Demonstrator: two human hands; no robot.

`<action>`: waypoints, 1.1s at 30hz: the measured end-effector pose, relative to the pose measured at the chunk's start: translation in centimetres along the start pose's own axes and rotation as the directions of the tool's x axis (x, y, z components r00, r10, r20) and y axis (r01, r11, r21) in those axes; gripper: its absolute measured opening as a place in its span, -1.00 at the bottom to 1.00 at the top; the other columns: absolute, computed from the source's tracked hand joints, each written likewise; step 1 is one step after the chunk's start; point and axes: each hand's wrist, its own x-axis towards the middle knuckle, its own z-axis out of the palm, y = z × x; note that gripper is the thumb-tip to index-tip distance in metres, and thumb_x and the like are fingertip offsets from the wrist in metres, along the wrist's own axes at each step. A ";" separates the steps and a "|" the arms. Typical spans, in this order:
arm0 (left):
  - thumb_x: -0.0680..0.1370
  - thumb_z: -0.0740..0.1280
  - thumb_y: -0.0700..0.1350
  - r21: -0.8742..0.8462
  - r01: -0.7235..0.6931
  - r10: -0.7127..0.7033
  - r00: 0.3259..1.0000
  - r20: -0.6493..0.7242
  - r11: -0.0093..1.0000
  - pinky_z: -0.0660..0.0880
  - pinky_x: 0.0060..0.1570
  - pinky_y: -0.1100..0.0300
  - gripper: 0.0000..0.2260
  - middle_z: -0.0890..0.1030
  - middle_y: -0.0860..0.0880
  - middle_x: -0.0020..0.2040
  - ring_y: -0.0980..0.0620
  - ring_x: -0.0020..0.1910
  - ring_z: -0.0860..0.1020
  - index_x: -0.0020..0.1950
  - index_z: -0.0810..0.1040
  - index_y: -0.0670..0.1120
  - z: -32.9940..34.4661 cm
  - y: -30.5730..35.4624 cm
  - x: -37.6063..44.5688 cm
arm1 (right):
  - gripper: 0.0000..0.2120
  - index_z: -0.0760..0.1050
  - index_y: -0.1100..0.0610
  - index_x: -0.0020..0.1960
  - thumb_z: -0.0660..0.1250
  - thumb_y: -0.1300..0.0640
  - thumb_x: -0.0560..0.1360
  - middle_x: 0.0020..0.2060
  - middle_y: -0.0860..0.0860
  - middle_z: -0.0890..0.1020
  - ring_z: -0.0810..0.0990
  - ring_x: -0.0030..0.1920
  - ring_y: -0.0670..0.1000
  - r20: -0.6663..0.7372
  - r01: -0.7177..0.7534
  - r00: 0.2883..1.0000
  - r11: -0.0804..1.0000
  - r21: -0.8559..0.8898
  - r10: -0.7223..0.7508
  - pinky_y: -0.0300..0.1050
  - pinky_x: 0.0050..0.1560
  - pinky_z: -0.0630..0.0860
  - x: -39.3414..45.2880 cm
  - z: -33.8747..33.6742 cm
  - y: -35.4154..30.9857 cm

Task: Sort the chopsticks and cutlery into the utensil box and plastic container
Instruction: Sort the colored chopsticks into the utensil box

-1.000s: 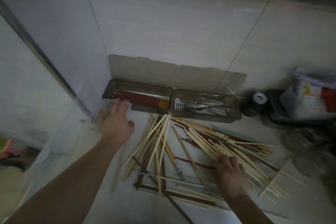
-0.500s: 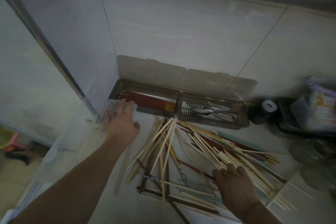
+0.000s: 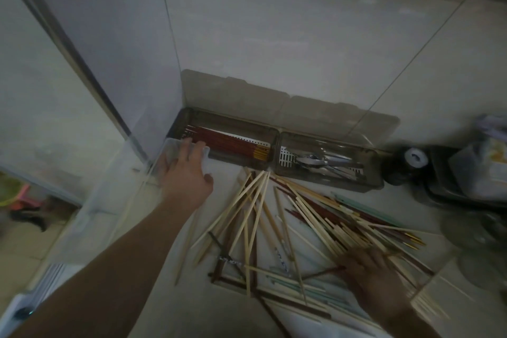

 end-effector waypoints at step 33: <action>0.41 0.34 0.06 -0.009 -0.023 0.022 0.999 -0.039 1.000 0.03 0.48 -0.19 -0.35 0.22 -0.04 0.52 -0.07 0.51 0.19 0.46 0.20 0.09 -0.1 -0.1 -0.1 | -0.46 0.36 0.13 0.42 0.25 0.36 0.46 0.38 0.11 0.40 0.34 0.34 0.13 0.291 0.299 0.902 0.948 0.108 -0.318 -0.12 0.34 0.28 32.2 -5.6 -14.5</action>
